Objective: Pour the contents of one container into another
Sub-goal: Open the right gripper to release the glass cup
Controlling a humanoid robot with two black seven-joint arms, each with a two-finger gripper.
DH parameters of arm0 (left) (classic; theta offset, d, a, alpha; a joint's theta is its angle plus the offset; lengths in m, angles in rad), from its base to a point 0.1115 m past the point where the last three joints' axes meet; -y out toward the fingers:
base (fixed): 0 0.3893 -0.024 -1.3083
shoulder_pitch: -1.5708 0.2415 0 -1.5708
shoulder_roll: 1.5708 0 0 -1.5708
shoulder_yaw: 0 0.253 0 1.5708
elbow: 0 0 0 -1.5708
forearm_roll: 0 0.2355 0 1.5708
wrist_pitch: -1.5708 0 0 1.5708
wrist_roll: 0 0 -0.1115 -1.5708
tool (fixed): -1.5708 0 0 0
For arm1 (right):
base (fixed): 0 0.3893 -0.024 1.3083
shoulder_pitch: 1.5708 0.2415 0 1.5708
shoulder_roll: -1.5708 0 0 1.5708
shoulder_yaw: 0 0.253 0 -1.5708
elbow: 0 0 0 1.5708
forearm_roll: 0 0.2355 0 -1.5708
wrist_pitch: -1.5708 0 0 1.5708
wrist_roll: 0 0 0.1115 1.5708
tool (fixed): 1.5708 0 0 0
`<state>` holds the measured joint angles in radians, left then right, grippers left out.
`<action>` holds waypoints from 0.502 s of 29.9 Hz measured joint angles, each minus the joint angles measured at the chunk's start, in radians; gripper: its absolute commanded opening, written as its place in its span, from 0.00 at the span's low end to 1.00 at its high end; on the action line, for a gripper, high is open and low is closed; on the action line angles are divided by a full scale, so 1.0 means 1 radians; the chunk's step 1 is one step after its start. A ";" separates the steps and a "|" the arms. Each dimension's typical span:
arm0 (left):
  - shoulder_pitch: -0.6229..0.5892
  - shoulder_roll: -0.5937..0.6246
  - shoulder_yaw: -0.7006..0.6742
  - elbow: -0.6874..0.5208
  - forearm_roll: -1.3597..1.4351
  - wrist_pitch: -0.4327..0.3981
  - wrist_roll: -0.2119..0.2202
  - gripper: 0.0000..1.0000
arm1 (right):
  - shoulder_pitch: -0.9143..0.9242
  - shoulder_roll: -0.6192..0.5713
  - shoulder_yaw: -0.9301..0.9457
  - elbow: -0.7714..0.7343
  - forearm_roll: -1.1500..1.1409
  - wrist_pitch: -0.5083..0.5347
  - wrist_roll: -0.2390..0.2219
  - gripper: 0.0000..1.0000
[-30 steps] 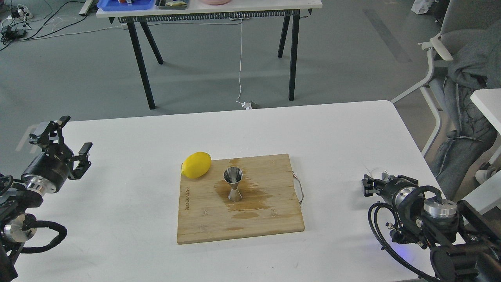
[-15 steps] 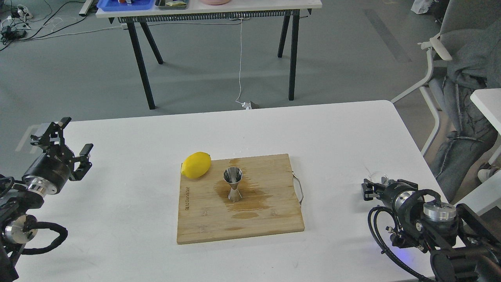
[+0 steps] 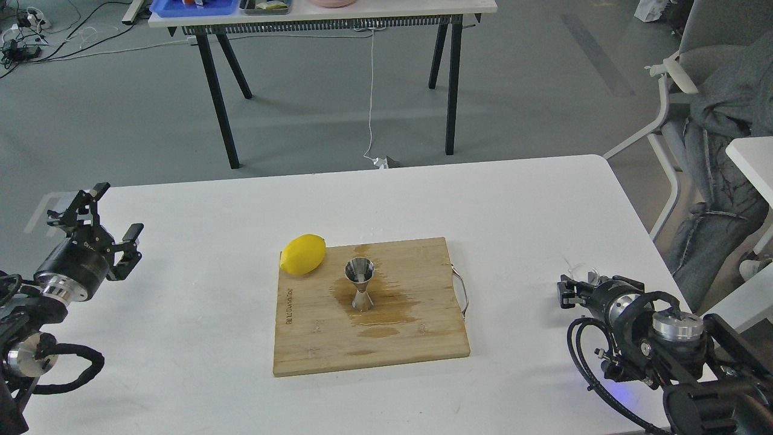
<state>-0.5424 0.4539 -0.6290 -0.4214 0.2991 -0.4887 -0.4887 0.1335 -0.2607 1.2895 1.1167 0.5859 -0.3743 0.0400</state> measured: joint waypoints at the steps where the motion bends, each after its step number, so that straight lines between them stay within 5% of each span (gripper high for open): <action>1: 0.000 -0.001 0.000 0.000 0.000 0.000 0.000 0.99 | 0.000 0.000 0.000 0.000 0.000 0.000 0.000 0.55; 15: -0.001 -0.005 0.000 0.000 0.000 0.000 0.000 0.99 | -0.001 -0.001 0.000 0.000 0.000 -0.003 -0.001 0.72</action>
<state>-0.5430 0.4493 -0.6290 -0.4214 0.2991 -0.4887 -0.4887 0.1320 -0.2612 1.2897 1.1167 0.5859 -0.3772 0.0391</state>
